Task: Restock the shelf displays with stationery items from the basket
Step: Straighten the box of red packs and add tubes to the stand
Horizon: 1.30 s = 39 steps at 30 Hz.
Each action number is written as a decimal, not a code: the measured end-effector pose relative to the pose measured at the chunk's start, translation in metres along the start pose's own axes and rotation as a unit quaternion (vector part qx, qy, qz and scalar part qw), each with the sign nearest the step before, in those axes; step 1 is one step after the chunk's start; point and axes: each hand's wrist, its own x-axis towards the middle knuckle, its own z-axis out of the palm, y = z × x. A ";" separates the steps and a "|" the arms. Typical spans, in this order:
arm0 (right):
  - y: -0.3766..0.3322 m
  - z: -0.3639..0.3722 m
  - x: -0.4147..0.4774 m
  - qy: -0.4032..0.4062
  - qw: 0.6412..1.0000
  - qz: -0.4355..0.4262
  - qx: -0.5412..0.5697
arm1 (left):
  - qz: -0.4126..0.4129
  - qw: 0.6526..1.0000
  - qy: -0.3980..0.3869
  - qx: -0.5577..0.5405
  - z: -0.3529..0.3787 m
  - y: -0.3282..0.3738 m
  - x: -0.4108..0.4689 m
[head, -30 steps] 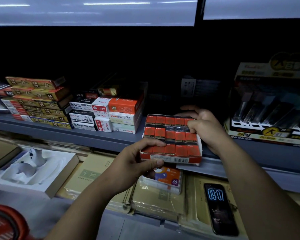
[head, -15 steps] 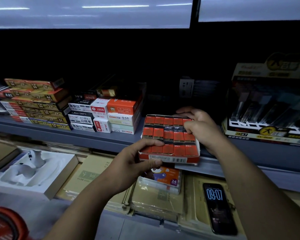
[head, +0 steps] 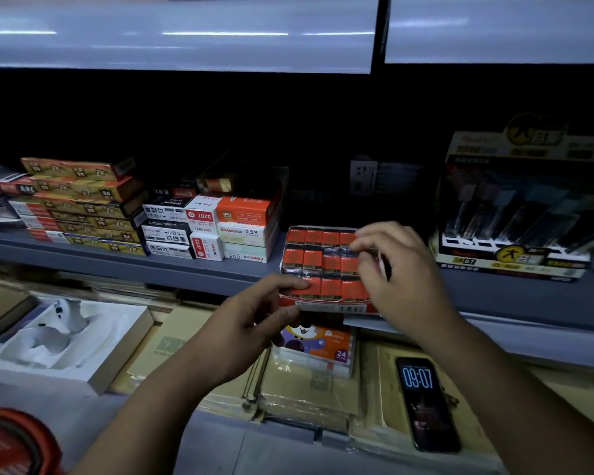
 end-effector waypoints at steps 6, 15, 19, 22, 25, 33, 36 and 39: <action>-0.018 0.013 -0.018 -0.056 0.994 -0.043 -0.084 | -0.007 0.998 0.068 0.011 0.006 0.005 -0.001; -0.022 0.023 -0.018 -0.034 0.994 -0.049 -0.087 | -0.001 0.997 0.074 0.021 0.009 0.005 0.002; -0.023 0.023 -0.018 -0.033 0.994 -0.055 -0.087 | -0.007 0.998 0.065 0.017 0.007 0.003 0.003; -0.023 0.023 -0.018 -0.034 0.994 -0.056 -0.084 | -0.007 0.998 0.064 0.022 0.007 0.003 0.003; -0.023 0.023 -0.019 -0.036 0.995 -0.052 -0.082 | -0.003 0.997 0.073 0.025 0.007 0.005 0.004; -0.024 0.022 -0.020 -0.039 0.995 -0.046 -0.078 | -0.003 0.994 0.101 -0.031 0.014 0.013 0.001; -0.024 0.022 -0.019 -0.040 0.995 -0.044 -0.077 | -0.021 0.992 0.102 -0.067 0.015 0.013 0.003; -0.024 0.022 -0.019 -0.040 0.995 -0.045 -0.078 | -0.034 0.992 0.090 -0.079 0.016 0.010 0.004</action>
